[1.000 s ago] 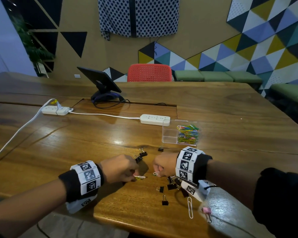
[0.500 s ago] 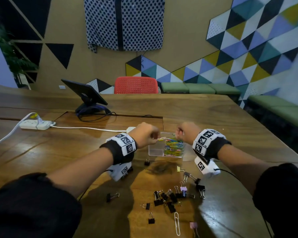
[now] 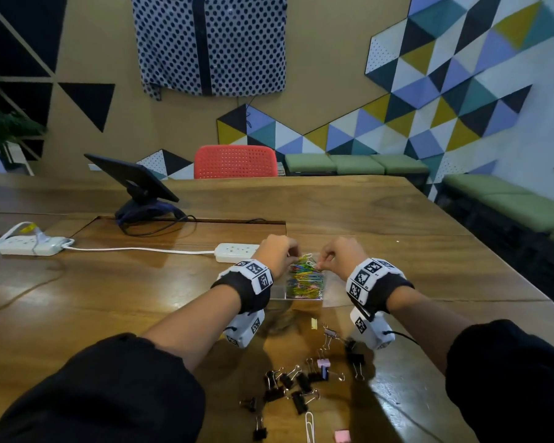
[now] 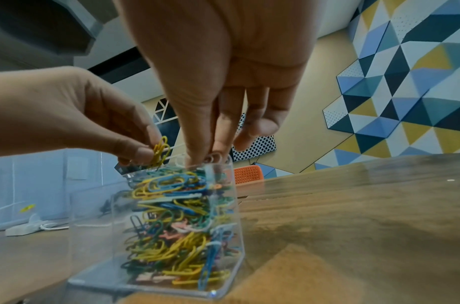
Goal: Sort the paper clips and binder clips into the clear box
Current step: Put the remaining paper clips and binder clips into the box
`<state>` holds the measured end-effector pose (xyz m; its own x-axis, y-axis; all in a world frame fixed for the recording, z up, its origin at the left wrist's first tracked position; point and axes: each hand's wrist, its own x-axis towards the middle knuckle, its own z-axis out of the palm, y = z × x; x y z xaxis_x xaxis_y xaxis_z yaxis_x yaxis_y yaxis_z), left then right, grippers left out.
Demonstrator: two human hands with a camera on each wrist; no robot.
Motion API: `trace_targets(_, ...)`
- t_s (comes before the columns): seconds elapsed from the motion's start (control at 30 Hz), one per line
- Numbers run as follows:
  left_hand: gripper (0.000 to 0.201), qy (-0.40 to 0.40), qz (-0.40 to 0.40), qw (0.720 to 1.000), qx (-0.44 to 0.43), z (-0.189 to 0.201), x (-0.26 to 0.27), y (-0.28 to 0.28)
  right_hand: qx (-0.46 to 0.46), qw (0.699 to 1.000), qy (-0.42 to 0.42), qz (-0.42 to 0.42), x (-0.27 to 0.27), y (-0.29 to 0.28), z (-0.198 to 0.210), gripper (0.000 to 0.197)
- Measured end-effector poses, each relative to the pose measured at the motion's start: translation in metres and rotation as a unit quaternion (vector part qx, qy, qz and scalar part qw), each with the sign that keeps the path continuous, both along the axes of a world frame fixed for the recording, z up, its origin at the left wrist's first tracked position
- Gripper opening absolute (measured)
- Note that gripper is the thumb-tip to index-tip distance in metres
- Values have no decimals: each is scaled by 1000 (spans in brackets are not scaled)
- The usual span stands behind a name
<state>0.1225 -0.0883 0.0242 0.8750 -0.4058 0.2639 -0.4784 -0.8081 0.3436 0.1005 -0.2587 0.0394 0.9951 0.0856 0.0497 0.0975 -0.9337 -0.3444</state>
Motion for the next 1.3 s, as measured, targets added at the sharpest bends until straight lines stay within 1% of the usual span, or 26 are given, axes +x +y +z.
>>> trace_targets(0.1, 12, 5, 2, 1000, -6, -1, 1, -7, 17, 1000, -9, 23, -2, -3, -7, 17)
trace_targets(0.2, 16, 2, -3, 1000, -1, -2, 0, -12, 14, 999, -25, 35, -5, -5, -10, 20)
trace_targets(0.4, 18, -14, -16, 1000, 8, -6, -3, -18, 39, 996, -68, 37, -21, -9, -12, 18)
trace_targets(0.5, 22, -28, -16, 999, 23, -8, -3, -20, 42, 995, -70, 53, -33, -9, -12, 19)
trace_targets(0.6, 28, -24, -25, 998, 47, -14, -4, -23, 33, 996, -39, 79, -48, -9, -14, 18)
trace_targets(0.7, 34, -34, -38, 996, 71, -21, -6, -19, 1, 994, 0, 113, -62, -11, -18, 18)
trace_targets(0.83, 33, -43, -38, 998, 38, -16, -14, 2, -28, 984, 71, 158, -86, -13, -18, 20)
trace_targets(0.93, 35, -32, -37, 999, 21, -8, -28, 20, -27, 972, 142, 184, -104, -18, -23, 14)
trace_targets(1.0, 33, -8, -34, 999, 37, -7, -42, 34, -39, 955, 185, 230, -116, -23, -30, 15)
trace_targets(1.03, 31, 9, -36, 998, 50, -8, -50, 42, -66, 946, 202, 244, -122, -25, -32, 17)
trace_targets(1.07, 29, 28, -39, 997, 63, -9, -59, 50, -101, 939, 207, 255, -129, -26, -34, 17)
trace_targets(1.13, 25, 73, -43, 992, 90, -11, -81, 65, -146, 927, 208, 276, -140, -25, -34, 24)
trace_targets(1.2, 21, 117, -40, 984, 126, -15, -104, 79, -146, 915, 228, 299, -148, -23, -34, 26)
trace_targets(1.27, 22, 158, -19, 975, 158, -19, -125, 92, -123, 909, 252, 308, -153, -21, -34, 29)
trace_targets(1.3, 25, 173, -4, 968, 180, -21, -134, 98, -112, 908, 262, 307, -154, -20, -37, 25)
